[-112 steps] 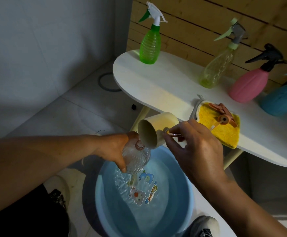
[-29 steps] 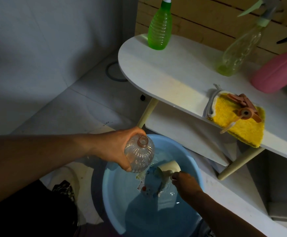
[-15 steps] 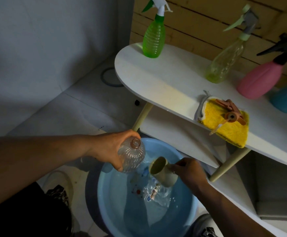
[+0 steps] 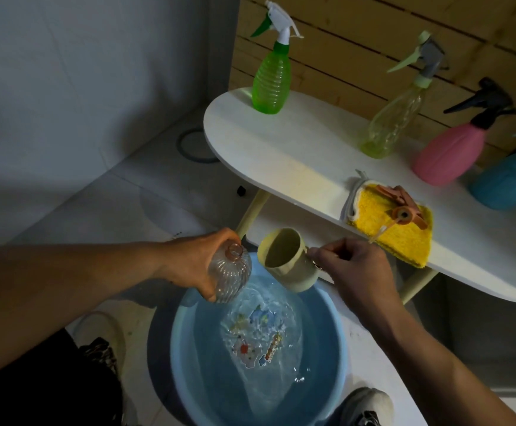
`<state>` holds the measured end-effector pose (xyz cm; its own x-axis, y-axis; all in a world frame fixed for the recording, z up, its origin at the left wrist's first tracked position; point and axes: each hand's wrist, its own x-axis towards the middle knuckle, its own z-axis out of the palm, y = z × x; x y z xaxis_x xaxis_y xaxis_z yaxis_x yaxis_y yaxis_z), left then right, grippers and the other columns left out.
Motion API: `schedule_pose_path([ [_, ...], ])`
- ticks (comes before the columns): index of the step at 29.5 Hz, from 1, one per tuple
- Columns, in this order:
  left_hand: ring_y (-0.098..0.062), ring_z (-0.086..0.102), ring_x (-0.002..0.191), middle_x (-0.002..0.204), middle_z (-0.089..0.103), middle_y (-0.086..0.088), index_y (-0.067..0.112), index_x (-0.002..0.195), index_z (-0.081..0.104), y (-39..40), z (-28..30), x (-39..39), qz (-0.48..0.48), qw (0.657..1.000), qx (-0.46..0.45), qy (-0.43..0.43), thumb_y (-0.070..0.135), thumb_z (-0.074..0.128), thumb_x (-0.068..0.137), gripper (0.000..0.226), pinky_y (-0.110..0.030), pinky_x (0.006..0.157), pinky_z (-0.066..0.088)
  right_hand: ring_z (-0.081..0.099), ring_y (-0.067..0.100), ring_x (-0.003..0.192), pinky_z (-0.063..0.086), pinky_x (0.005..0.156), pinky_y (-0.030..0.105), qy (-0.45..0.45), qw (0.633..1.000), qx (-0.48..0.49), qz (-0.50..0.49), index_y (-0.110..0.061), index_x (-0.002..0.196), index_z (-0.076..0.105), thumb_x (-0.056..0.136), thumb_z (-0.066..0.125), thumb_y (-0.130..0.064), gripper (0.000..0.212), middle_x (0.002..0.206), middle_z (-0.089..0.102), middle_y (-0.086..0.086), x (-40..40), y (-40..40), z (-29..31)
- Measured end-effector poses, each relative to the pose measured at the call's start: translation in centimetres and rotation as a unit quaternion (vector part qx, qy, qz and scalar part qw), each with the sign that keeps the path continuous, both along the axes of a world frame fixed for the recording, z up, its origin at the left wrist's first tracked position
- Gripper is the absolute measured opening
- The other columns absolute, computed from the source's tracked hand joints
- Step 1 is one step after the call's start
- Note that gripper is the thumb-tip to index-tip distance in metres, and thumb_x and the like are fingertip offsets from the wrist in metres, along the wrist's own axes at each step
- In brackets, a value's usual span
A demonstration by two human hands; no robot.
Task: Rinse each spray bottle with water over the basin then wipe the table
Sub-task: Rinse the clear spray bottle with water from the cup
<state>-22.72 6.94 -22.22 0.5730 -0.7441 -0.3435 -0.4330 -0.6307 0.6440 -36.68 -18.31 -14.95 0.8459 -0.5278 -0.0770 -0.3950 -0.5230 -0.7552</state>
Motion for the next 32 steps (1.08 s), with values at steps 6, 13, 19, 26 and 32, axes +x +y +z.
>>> schedule_pose_path([
  [6, -0.007, 0.06, 0.106, 0.121, 0.054, 0.022, 0.048, 0.138, 0.029, -0.2, -0.1, -0.2, 0.0, 1.0, 0.008, -0.001, 0.034, 0.097, 0.055, 0.108, -0.03, 0.084, 0.057, 0.061, -0.003, 0.066, 0.046, 0.058, 0.027, -0.055, 0.998, -0.016, 0.023, -0.027, 0.077, 0.071, 0.083, 0.08, -0.041, 0.018, 0.071, 0.07, -0.014, -0.4, 1.7, 2.1],
  [13, -0.008, 0.061, 0.108, 0.123, 0.055, 0.021, 0.048, 0.137, 0.029, -0.9, 0.2, -0.5, -0.014, 1.0, -0.008, 0.006, 0.033, 0.097, 0.058, 0.105, -0.036, 0.088, 0.059, 0.061, -0.01, 0.081, 0.048, 0.06, 0.022, -0.086, 0.993, -0.064, 0.053, -0.031, 0.084, 0.07, 0.085, 0.078, -0.042, 0.013, 0.078, 0.069, -0.019, -0.8, 2.9, 2.9],
  [19, -0.006, 0.057, 0.109, 0.12, 0.051, 0.025, 0.051, 0.137, 0.025, -1.3, 0.5, -0.7, -0.019, 1.0, -0.012, -0.003, 0.032, 0.097, 0.06, 0.106, -0.027, 0.084, 0.055, 0.062, -0.007, 0.081, 0.057, 0.064, 0.03, -0.111, 0.984, -0.116, 0.071, -0.031, 0.088, 0.07, 0.084, 0.074, -0.045, 0.015, 0.079, 0.066, -0.022, -0.9, 3.4, 3.3],
  [26, -0.006, 0.059, 0.106, 0.118, 0.054, 0.023, 0.053, 0.13, 0.026, -1.4, 0.7, -0.9, -0.013, 1.0, -0.002, -0.01, 0.033, 0.097, 0.058, 0.103, -0.032, 0.086, 0.057, 0.062, -0.003, 0.077, 0.059, 0.065, 0.037, -0.124, 0.976, -0.163, 0.08, -0.033, 0.09, 0.07, 0.085, 0.071, -0.047, 0.015, 0.084, 0.067, -0.021, -0.9, 3.7, 3.4],
  [32, -0.007, 0.056, 0.106, 0.111, 0.048, 0.027, 0.047, 0.135, 0.027, -1.5, 0.8, -0.9, -0.016, 1.0, -0.006, -0.01, 0.029, 0.096, 0.062, 0.102, -0.017, 0.074, 0.045, 0.062, -0.004, 0.077, 0.058, 0.064, 0.032, -0.137, 0.968, -0.189, 0.089, -0.029, 0.091, 0.071, 0.086, 0.073, -0.043, 0.015, 0.085, 0.068, -0.017, -0.9, 3.8, 3.5],
])
